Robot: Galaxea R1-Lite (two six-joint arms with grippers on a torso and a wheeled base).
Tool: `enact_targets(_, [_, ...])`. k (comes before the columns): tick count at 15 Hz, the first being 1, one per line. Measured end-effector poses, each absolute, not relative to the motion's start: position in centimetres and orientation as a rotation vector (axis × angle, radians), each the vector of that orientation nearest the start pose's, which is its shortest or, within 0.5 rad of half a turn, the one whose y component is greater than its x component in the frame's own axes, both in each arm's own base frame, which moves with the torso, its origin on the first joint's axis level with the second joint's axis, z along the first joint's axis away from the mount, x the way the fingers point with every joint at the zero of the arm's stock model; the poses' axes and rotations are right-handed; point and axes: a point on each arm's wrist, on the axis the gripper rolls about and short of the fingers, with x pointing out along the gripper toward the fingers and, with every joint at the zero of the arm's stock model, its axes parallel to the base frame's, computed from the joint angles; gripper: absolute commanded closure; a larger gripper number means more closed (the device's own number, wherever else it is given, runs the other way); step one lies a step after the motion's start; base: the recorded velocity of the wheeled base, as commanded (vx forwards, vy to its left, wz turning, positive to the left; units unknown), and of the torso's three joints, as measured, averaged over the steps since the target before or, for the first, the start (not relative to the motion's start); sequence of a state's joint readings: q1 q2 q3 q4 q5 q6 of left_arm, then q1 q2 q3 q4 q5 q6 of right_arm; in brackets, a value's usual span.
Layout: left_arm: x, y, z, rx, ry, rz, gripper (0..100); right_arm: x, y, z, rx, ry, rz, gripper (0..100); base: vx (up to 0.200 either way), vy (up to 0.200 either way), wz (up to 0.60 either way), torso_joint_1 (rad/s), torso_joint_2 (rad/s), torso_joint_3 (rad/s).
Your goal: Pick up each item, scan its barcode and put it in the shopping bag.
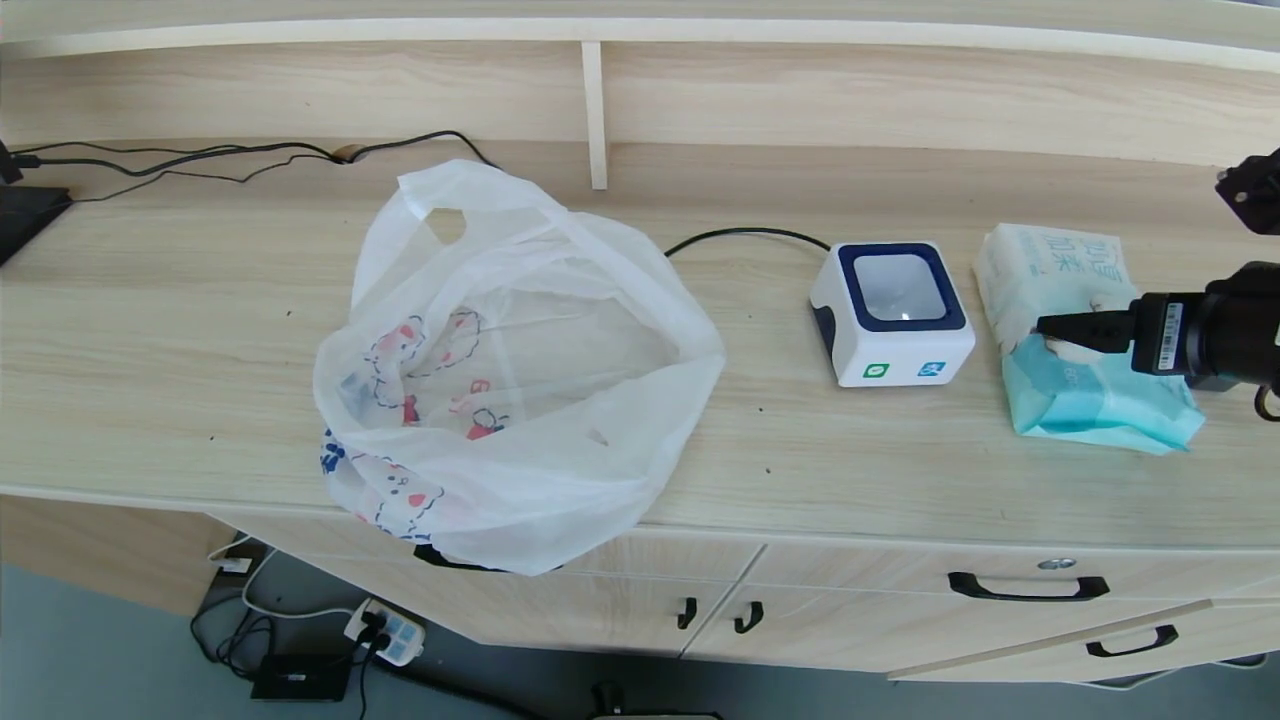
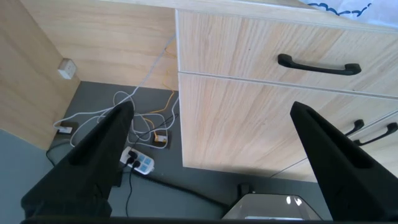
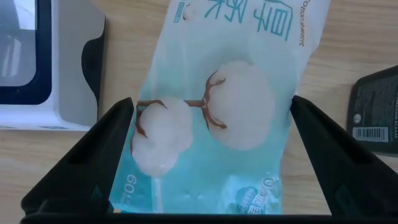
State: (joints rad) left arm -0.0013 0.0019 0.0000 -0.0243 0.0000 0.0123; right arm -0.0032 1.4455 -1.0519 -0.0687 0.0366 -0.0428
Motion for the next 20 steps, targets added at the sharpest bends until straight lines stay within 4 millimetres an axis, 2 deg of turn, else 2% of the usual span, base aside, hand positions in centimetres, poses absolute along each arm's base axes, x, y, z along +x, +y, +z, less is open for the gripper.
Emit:
enact_targets(11, [-2.3,0.0,7.8,0.012,-0.022,-0.001,0,28.1,-0.2,25.2,-0.013,0.384,0.030,0,0.000,0.000,0.00,0.000,0.00,0.000])
enact_targets(12, [-2.3,0.0,7.8,0.012,-0.022,-0.001,0,28.2,-0.2,25.1,-0.012,0.382,0.030,100,0.000,0.000,0.00,0.000,0.00,0.000])
enact_targets(17, [-2.3,0.0,7.8,0.012,-0.022,-0.002,0,28.6,-0.1,25.2,-0.008,0.358,0.050,100,0.000,0.000,0.00,0.000,0.00,0.000])
enact_targets(20, [-2.3,0.0,7.8,0.012,-0.022,-0.001,0,28.0,-0.1,25.4,-0.005,0.349,0.051,100,0.000,0.000,0.00,0.000,0.00,0.000])
